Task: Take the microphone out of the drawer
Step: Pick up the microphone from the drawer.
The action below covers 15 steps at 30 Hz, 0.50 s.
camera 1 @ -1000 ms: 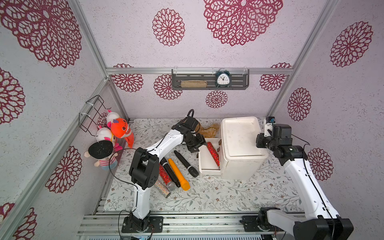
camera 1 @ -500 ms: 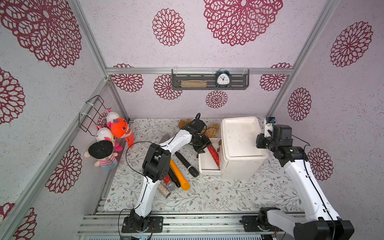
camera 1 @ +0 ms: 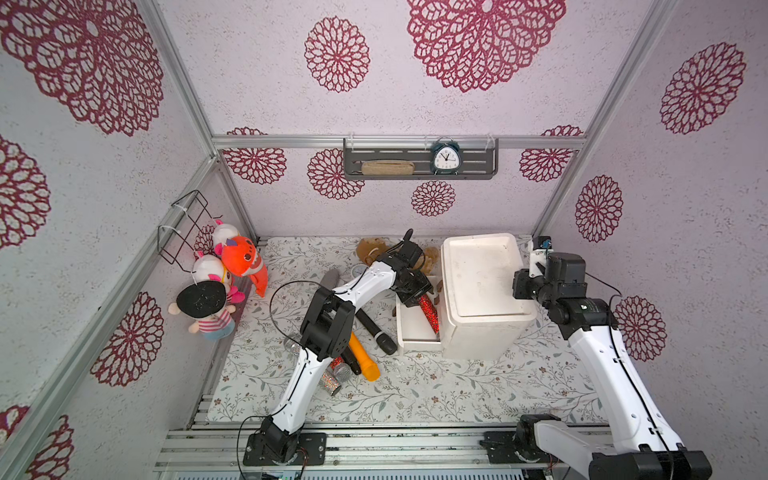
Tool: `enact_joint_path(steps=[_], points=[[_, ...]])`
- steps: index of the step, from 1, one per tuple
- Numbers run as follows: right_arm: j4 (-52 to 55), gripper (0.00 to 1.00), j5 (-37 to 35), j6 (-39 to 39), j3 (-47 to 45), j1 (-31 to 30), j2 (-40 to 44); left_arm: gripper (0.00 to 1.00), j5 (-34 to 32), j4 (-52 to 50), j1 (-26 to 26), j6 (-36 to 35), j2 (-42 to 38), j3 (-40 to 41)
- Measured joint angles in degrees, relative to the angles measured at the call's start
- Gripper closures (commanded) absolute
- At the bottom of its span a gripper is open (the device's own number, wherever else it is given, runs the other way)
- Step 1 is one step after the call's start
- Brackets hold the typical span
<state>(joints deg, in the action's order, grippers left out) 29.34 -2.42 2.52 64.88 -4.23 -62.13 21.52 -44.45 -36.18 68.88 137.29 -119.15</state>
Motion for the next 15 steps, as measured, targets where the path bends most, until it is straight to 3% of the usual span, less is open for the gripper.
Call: enact_joint_path(steps=[15], points=[[0.0,1.00,-0.4,-0.2,0.0,-0.3,0.0,0.50,-6.8,-2.2,-2.1,-1.4,2.9,-3.3]])
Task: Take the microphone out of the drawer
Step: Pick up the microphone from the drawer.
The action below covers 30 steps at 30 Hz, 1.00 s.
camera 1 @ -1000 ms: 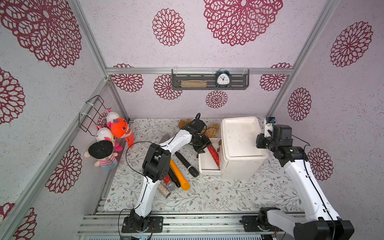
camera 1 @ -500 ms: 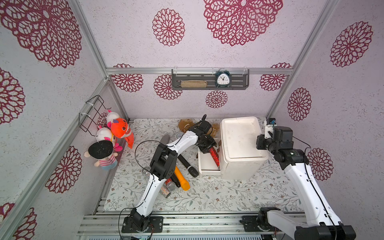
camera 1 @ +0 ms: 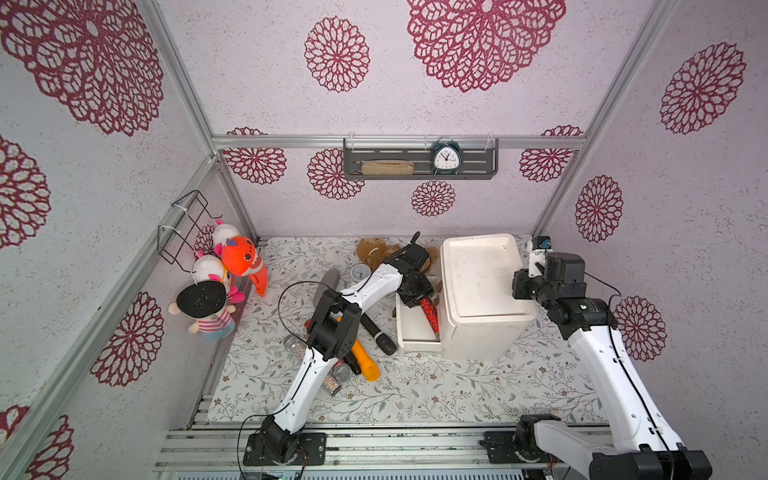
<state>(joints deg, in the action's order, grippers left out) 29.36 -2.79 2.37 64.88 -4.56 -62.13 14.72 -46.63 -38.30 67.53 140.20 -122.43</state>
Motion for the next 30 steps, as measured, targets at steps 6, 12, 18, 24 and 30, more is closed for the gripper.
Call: enact_joint_path(steps=[6,12,18,24,30], points=[[0.0,1.00,0.0,0.0,0.0,0.0,0.0,0.51,-0.2,-0.2,-0.1,-0.4,0.1,-0.1],[0.0,1.00,-0.2,0.1,0.0,0.0,0.0,0.52,-0.5,-0.7,-0.2,-1.5,1.5,-1.7],[0.0,1.00,-0.2,0.1,0.0,0.0,-0.1,0.59,-1.3,-1.4,-0.5,-2.6,1.8,-2.1],[0.0,1.00,-0.2,0.1,0.0,0.0,-0.1,0.81,-1.6,-1.9,-0.6,-3.5,1.8,-2.3],[-0.1,1.00,-0.5,0.1,0.0,-0.1,-0.2,1.00,-2.5,-2.2,-0.6,-4.4,0.9,-1.6]])
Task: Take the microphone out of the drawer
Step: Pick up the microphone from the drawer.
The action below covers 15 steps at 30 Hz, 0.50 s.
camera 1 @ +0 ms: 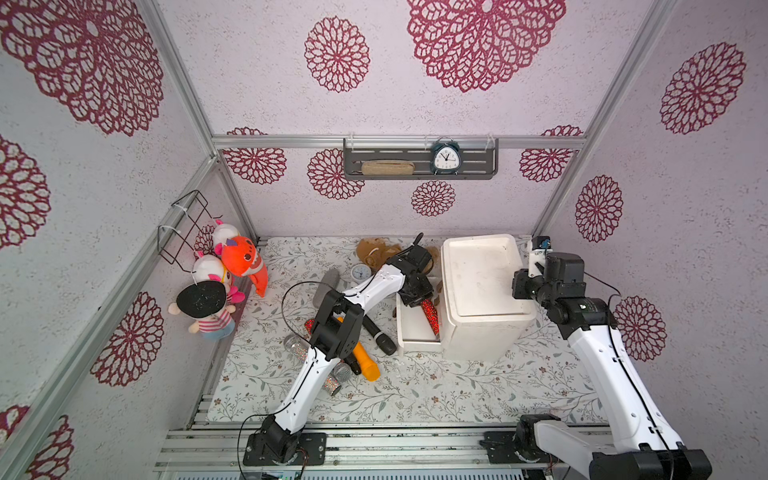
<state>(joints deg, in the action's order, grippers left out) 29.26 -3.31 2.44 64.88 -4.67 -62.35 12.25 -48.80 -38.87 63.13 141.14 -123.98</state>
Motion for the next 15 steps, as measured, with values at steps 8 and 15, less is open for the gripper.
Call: enact_joint_path(steps=[8,15], points=[[0.2,1.00,0.6,-1.0,0.0,-0.7,-0.1,1.00,-2.3,-0.5,0.2,-0.6,-5.8,7.3],[0.2,1.00,0.5,-1.4,0.0,-0.8,-0.2,1.00,-2.6,0.8,1.7,-0.9,-14.4,15.5]])
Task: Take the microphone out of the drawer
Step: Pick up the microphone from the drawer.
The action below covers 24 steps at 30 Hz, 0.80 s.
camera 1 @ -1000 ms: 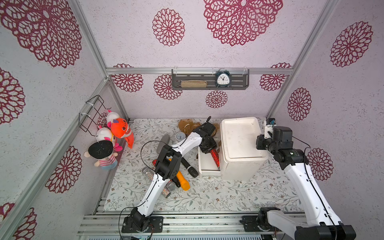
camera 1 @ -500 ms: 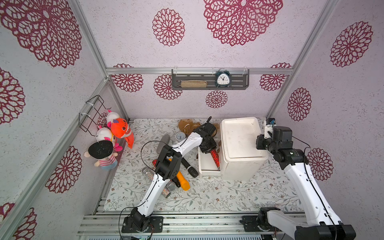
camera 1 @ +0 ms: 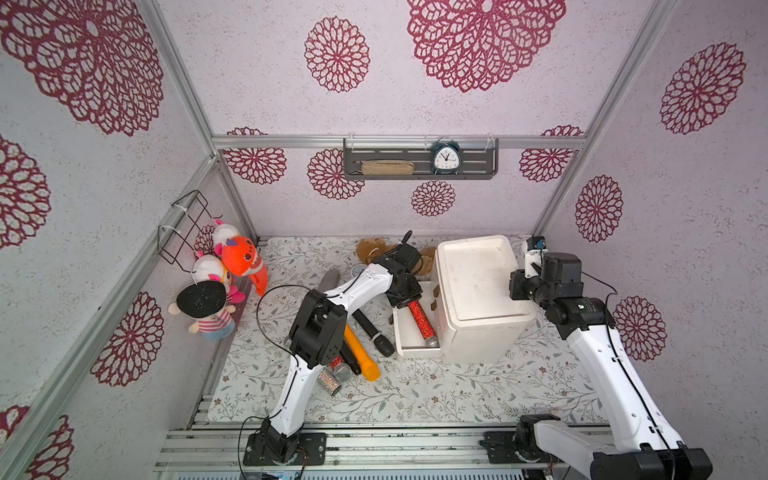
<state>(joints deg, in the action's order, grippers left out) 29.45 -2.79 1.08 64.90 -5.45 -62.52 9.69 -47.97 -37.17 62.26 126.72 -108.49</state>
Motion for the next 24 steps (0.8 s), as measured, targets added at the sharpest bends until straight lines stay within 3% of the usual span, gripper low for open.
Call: enact_joint_path(steps=[9,16,24], points=[[0.0,1.00,-0.3,0.1,0.0,0.0,0.0,1.00,0.7,2.3,2.3,-1.2,-9.1,7.8],[0.0,1.00,-1.1,0.2,0.0,-0.1,-0.1,1.00,5.3,6.2,7.1,-2.6,-19.5,18.4],[0.2,1.00,-3.0,1.1,0.3,-0.2,-0.6,1.00,8.1,6.3,11.4,-5.9,-26.0,22.6]])
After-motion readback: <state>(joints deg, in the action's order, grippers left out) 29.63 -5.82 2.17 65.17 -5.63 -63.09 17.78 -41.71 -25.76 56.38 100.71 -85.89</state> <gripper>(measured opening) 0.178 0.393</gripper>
